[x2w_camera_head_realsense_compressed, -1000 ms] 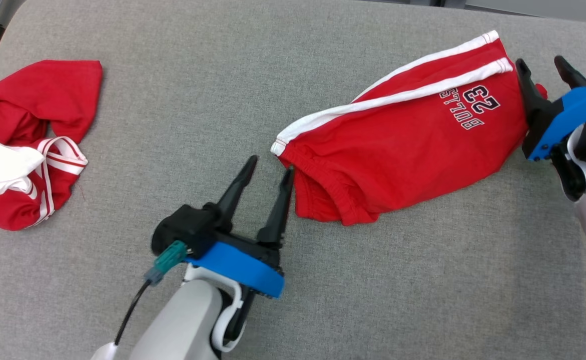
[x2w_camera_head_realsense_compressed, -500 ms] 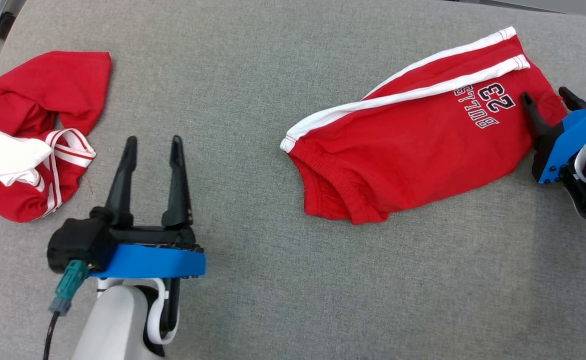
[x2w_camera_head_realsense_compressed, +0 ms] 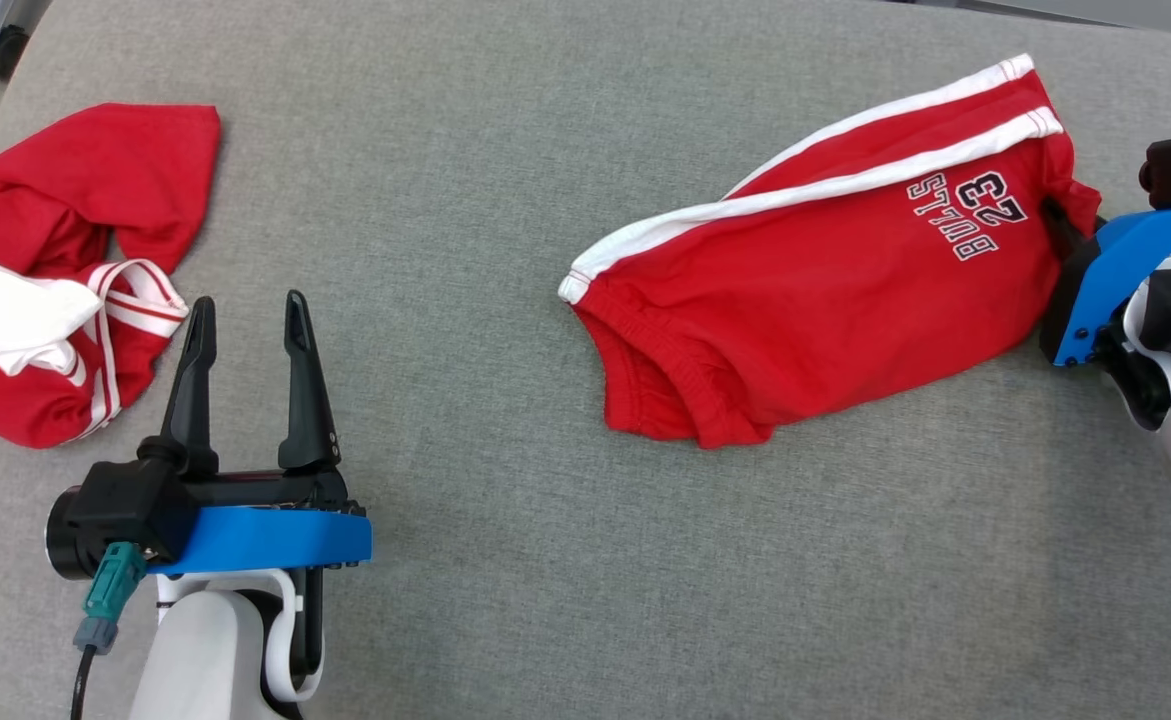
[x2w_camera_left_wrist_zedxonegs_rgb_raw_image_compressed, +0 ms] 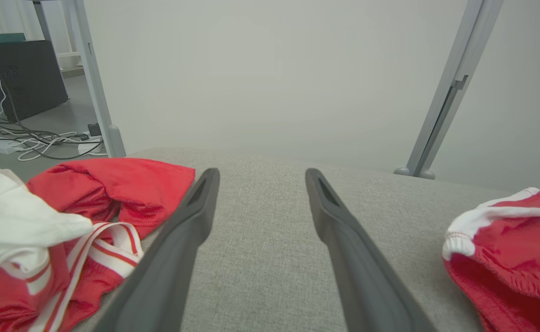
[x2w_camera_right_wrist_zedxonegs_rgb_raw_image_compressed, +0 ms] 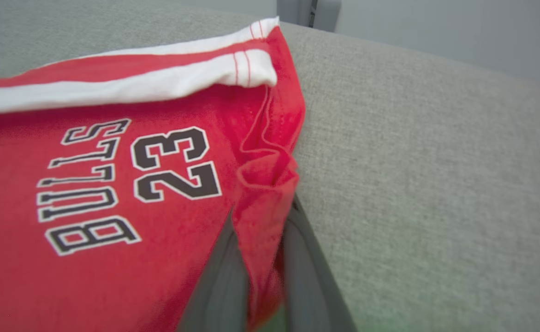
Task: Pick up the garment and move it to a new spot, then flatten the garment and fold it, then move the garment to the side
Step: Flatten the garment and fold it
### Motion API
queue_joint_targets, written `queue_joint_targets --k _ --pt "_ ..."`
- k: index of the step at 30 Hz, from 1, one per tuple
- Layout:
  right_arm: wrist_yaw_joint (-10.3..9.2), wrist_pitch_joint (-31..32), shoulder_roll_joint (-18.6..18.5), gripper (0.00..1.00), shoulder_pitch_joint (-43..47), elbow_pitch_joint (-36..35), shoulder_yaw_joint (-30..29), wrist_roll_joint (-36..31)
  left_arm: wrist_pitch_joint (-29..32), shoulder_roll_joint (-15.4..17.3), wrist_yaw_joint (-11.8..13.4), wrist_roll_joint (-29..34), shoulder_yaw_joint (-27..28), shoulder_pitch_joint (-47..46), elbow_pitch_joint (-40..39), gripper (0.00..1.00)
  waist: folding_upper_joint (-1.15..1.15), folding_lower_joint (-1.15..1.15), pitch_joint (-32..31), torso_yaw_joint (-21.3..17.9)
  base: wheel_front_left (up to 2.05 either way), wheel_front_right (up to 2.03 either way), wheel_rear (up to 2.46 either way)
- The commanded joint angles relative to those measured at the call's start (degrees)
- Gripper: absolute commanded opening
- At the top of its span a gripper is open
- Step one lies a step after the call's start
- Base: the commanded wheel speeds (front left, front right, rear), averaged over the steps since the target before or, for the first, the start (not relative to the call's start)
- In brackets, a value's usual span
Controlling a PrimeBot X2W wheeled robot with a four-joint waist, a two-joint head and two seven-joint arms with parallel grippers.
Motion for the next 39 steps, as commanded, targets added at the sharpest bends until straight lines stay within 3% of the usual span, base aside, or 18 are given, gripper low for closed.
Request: queue_joint_targets --k 1,14,23,32,39 --pt "-0.01 0.23 0.06 0.00 1.82 0.58 0.18 0.80 -0.17 -0.15 -0.03 0.57 0.02 0.45 0.08 1.00 0.01 0.00 -0.33 -0.46 0.00 0.00 0.00" --pt "0.00 -8.82 1.11 0.00 10.88 -6.01 -0.19 9.08 -0.16 -0.16 -1.10 3.16 2.62 2.92 1.59 1.00 0.01 0.00 -6.89 -8.51 0.00 0.00 0.00" --pt "0.00 -13.04 -0.93 0.00 21.48 -11.08 -2.71 16.07 -0.16 -0.16 -0.86 5.07 4.38 6.69 0.52 1.00 0.01 0.00 -10.26 -13.66 0.00 0.00 0.00" --pt "0.00 -14.50 -4.40 0.00 28.85 -12.05 -8.03 19.65 -0.16 -0.17 -1.06 5.43 4.58 7.94 0.58 1.00 0.01 0.00 -11.10 -15.09 0.00 0.00 0.00" --pt "0.00 -14.71 -3.56 0.00 28.77 -13.36 -9.41 18.43 -0.17 -0.17 -1.00 5.05 4.37 8.44 0.95 1.00 0.01 0.00 -11.71 -15.51 0.00 0.00 0.00"
